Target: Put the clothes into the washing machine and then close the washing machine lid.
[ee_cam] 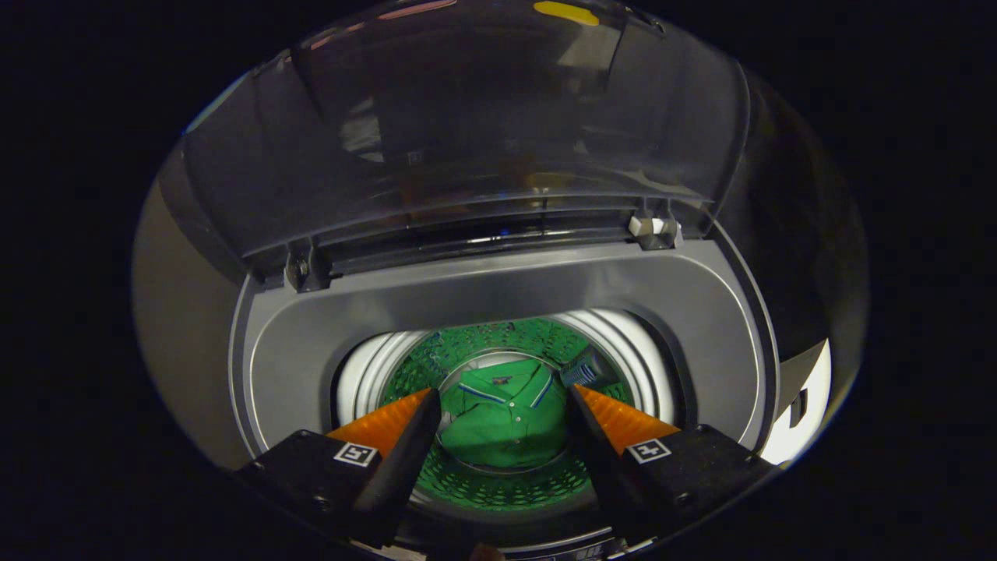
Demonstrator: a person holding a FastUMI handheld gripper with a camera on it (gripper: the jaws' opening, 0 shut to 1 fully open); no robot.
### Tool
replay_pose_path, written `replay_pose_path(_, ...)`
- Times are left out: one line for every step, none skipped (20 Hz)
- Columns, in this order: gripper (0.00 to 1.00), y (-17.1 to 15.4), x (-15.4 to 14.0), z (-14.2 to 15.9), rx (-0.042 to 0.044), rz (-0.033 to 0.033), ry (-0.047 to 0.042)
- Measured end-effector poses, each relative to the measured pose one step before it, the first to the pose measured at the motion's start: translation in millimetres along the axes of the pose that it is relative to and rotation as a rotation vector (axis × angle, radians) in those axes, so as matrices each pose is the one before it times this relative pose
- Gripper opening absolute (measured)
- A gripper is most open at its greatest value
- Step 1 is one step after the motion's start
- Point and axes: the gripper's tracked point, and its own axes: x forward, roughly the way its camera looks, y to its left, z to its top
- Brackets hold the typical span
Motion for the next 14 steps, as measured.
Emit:
replay_pose_path(1.0,-1.05,-1.46,-0.52,-0.0058,-0.00233,-0.00179)
replay_pose_path(1.0,-0.43,-0.66,-0.46,-0.00034,-0.00722,0.00023)
replay_pose_path(1.0,-1.49,-3.73,0.12,0.00025,-0.00572,-0.00119)
replay_pose_path(1.0,0.25,-3.64,0.75,0.00531,-0.00258,-0.00501)
replay_pose_path(1.0,-0.33,-4.93,1.07,0.00662,-0.0047,-0.00714)
replay_pose_path(1.0,-0.69,-4.37,2.52,0.00613,-0.00693,-0.01188)
replay_pose_path(1.0,-0.55,-3.8,2.97,0.00618,-0.00415,-0.01233)
replay_pose_path(1.0,0.61,-4.35,4.92,0.00209,-0.00201,-0.01742)
replay_pose_path(1.0,0.18,-4.02,3.31,-0.00658,-0.00115,-0.01015)
replay_pose_path(1.0,0.28,-4.15,4.13,-0.0079,-0.00149,-0.01217)
replay_pose_path(1.0,4.16,-5.54,6.42,-0.00693,0.0106,-0.01704)
replay_pose_path(1.0,3.01,-4.72,6.73,-0.01014,0.00586,-0.0191)
replay_pose_path(1.0,0.0,-6.81,5.39,-0.01274,0.00067,-0.01261)
replay_pose_path(1.0,1.13,-6.83,7.16,-0.00858,0.00386,-0.01885)
